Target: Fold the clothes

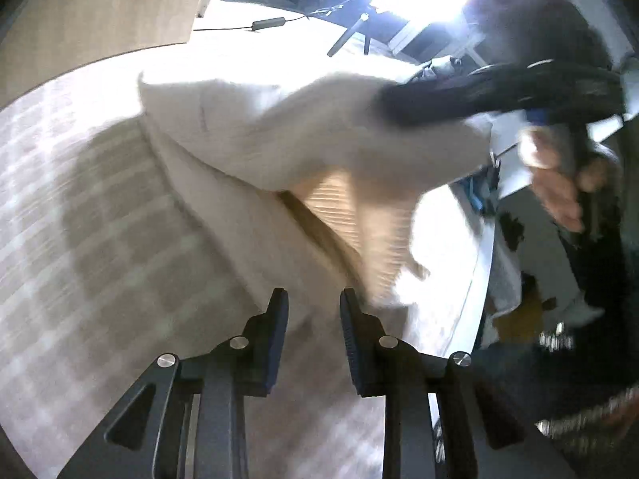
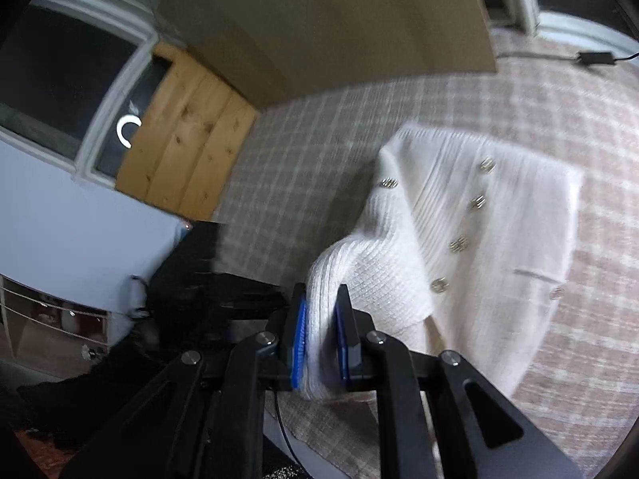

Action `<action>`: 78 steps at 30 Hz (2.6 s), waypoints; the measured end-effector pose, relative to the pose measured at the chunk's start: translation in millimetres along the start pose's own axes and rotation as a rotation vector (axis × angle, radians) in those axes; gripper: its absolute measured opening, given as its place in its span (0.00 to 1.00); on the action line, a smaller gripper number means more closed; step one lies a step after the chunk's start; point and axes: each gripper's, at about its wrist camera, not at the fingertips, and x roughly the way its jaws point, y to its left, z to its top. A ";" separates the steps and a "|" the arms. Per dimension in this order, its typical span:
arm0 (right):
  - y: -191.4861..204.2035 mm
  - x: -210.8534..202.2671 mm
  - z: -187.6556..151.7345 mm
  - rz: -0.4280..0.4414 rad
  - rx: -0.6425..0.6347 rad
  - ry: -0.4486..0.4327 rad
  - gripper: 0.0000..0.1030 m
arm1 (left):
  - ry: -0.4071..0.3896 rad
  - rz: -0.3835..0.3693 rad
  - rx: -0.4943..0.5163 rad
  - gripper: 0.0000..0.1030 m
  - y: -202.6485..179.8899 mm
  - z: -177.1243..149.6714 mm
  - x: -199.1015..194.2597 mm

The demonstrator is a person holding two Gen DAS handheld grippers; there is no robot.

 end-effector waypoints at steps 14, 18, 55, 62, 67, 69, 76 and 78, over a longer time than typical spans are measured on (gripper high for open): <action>-34.1 -29.1 -45.4 -0.083 0.123 -0.089 0.48 | -0.015 0.115 -0.046 0.27 23.7 19.3 -18.1; -73.2 -46.6 -74.1 -0.238 0.217 -0.119 0.55 | 0.048 0.170 -0.068 0.39 30.8 14.7 19.7; -125.5 20.0 -13.1 -0.360 0.093 -0.193 0.78 | 0.054 0.290 -0.126 0.75 28.2 103.5 110.4; -118.7 36.4 -8.5 -0.245 0.071 -0.171 0.52 | 0.058 0.315 -0.062 0.68 8.9 100.5 126.5; -114.2 47.2 -8.2 -0.233 0.073 -0.191 0.55 | 0.051 0.294 -0.083 0.56 12.4 98.8 124.3; -111.3 50.2 -6.6 -0.242 0.071 -0.191 0.55 | 0.045 0.269 -0.114 0.49 18.1 97.4 120.8; -97.5 58.0 -6.6 -0.210 0.103 -0.200 0.30 | 0.007 0.205 -0.142 0.32 26.2 91.7 125.1; -92.5 59.0 -7.1 -0.189 0.119 -0.208 0.28 | -0.011 0.163 -0.181 0.30 31.7 90.3 127.5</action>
